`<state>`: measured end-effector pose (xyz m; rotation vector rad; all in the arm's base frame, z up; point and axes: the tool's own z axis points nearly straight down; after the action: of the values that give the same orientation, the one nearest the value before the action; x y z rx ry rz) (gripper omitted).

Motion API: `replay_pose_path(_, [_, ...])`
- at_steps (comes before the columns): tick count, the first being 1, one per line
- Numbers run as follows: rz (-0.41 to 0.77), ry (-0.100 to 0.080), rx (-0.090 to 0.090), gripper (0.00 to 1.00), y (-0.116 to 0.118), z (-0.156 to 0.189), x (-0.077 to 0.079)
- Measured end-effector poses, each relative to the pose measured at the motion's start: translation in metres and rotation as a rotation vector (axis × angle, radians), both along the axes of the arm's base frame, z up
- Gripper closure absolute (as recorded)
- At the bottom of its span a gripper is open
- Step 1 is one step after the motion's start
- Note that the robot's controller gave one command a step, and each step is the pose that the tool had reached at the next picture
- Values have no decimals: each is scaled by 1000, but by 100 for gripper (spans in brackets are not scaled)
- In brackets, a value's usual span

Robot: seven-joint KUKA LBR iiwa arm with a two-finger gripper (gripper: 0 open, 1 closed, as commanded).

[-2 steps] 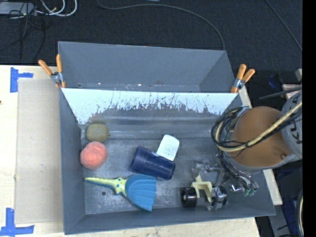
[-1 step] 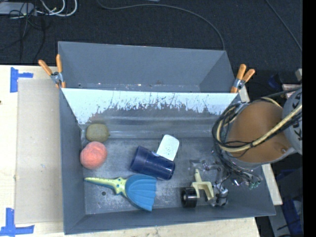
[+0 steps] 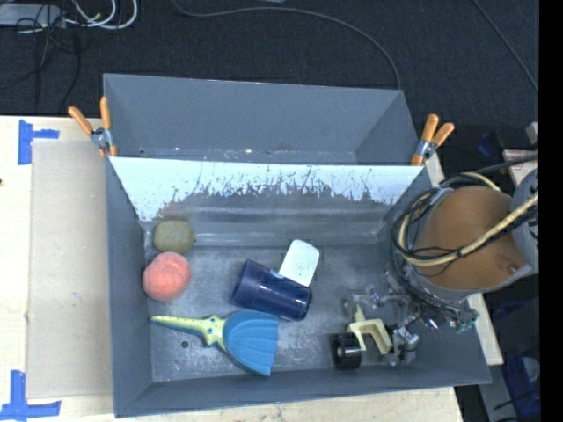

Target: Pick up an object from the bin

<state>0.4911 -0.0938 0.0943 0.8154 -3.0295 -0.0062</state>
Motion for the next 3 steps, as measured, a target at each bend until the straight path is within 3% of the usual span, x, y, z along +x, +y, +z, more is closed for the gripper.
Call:
replay_pose_path(1, [-50,-8,16,100,-32,-20,26])
replay_pose_path(3, [-51,-9,17,100,-31,-19,26])
